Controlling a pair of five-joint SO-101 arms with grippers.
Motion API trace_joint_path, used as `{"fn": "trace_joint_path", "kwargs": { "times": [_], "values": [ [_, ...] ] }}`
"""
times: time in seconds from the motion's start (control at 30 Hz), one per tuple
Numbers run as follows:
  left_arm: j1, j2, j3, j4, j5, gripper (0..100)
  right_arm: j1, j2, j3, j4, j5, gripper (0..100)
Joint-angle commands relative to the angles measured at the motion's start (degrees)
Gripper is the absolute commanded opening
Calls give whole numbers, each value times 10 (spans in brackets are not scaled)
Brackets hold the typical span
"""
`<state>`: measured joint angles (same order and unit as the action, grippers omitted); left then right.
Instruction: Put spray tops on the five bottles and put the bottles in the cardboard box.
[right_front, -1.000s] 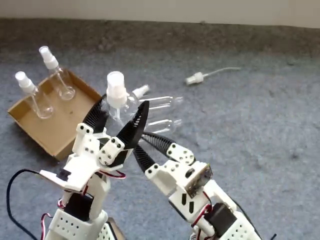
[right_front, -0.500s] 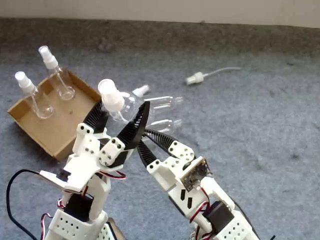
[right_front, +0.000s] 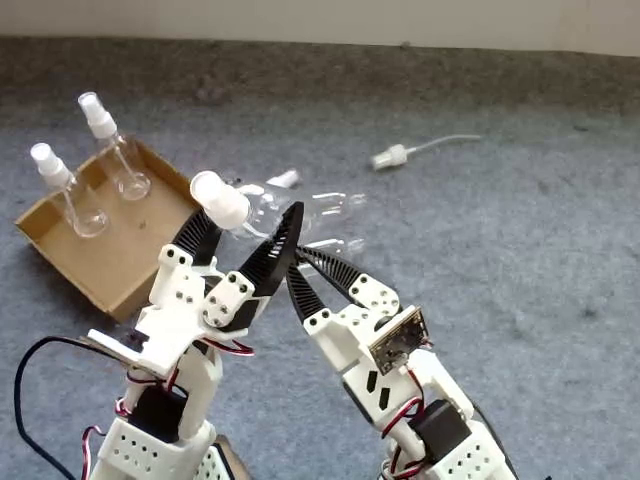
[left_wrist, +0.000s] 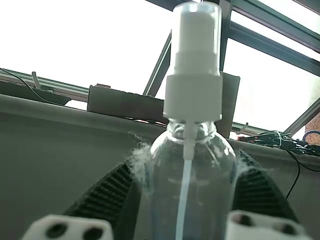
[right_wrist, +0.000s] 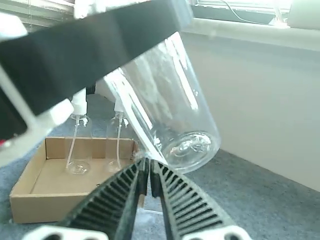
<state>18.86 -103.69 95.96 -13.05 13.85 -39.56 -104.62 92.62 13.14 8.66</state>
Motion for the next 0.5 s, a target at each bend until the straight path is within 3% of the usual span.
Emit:
{"fn": "trace_joint_path", "kwargs": {
  "times": [0.0,0.47],
  "values": [
    [-2,-8,11,4,4,147,17,-7,-6,-15,7,5],
    [-2,-8,11,4,4,147,35,-7,3,-15,6,5]
  ]
}}
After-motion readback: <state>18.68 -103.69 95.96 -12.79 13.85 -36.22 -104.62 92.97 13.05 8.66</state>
